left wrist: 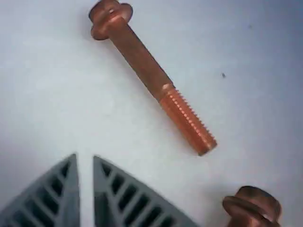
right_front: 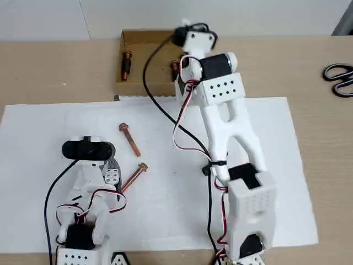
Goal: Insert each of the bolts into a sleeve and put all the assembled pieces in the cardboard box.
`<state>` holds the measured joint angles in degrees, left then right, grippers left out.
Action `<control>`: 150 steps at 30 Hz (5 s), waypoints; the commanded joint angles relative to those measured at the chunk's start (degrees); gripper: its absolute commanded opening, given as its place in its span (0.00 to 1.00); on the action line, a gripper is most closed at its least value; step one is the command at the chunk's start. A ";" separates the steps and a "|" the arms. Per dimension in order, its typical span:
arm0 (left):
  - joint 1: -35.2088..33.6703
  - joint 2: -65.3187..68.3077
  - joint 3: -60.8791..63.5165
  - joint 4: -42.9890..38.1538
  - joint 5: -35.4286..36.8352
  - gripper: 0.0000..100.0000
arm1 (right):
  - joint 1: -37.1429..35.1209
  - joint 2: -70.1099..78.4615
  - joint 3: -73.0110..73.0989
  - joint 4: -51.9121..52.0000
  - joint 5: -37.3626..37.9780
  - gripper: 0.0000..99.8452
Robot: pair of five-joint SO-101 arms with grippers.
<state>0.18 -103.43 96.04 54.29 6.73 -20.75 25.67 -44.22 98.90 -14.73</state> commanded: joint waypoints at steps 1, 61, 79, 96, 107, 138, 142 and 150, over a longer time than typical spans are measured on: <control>0.26 -0.70 -0.31 -1.23 -0.18 0.01 | 0.04 -7.96 6.51 0.66 -4.84 0.21; 0.35 -0.70 -0.31 -1.14 -0.09 0.01 | 5.41 -3.03 33.05 -7.08 -24.53 0.21; 0.35 -0.70 -0.31 -1.14 -0.09 0.01 | 4.44 1.89 33.05 -9.19 -24.44 0.21; 0.35 -0.70 -0.31 -1.14 -0.09 0.01 | 4.70 3.91 29.89 -10.33 -22.24 0.04; 0.35 -0.70 -0.31 -1.14 -0.09 0.01 | 4.97 3.91 29.36 -10.15 -21.98 0.01; 0.35 -0.70 -0.31 -1.14 -0.09 0.01 | 8.57 3.03 26.11 -12.18 -13.10 0.00; 0.35 -0.70 -0.31 -1.41 -0.09 0.01 | 7.52 -3.12 19.25 -8.57 -12.84 0.00; 0.18 -0.53 -10.33 0.26 4.92 0.01 | 7.78 -11.12 18.46 -1.98 -10.29 0.00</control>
<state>0.18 -103.43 92.35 54.29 9.63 -13.71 19.08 -23.30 93.63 -25.63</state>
